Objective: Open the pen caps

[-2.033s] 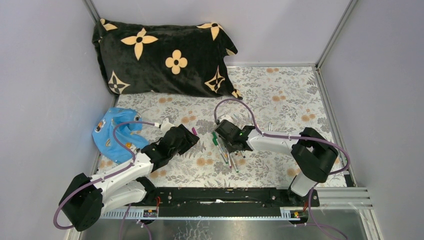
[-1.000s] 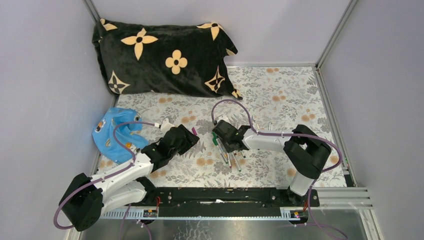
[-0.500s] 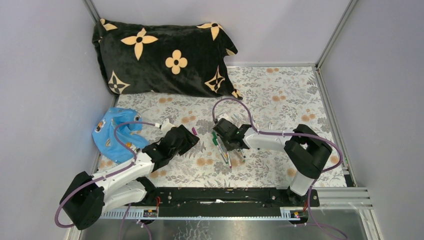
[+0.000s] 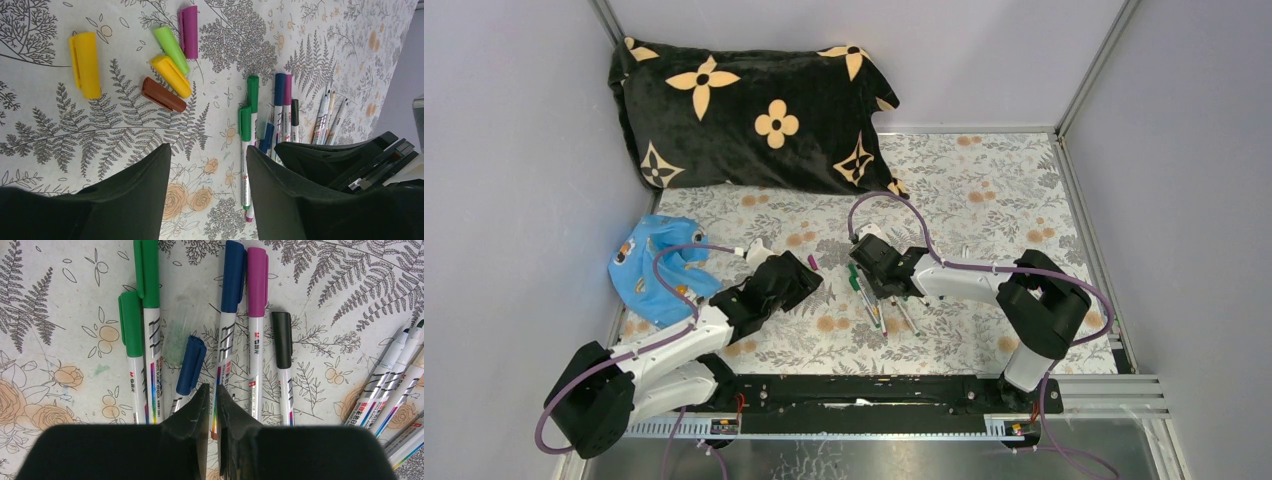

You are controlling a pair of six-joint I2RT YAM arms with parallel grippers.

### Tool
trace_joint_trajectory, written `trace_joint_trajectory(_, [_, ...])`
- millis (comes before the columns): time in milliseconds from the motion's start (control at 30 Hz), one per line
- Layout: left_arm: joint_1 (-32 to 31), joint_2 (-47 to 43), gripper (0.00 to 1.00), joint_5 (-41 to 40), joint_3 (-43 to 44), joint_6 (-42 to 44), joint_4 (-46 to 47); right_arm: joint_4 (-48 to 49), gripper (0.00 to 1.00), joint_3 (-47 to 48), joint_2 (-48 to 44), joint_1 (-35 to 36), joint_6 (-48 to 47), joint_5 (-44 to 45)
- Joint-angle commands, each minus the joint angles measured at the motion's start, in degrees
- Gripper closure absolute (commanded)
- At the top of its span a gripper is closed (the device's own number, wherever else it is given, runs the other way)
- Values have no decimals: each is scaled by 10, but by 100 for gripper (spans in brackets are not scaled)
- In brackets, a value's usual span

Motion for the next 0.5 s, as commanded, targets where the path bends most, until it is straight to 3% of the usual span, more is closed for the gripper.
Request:
trace_joint_trajectory(0, [-3, 5, 37, -13, -8, -5, 30, -6, 84, 14, -19, -5, -5, 7])
trace_joint_trajectory(467, [-3, 21, 37, -4, -14, -9, 51, -81, 65, -49, -126, 2, 63, 3])
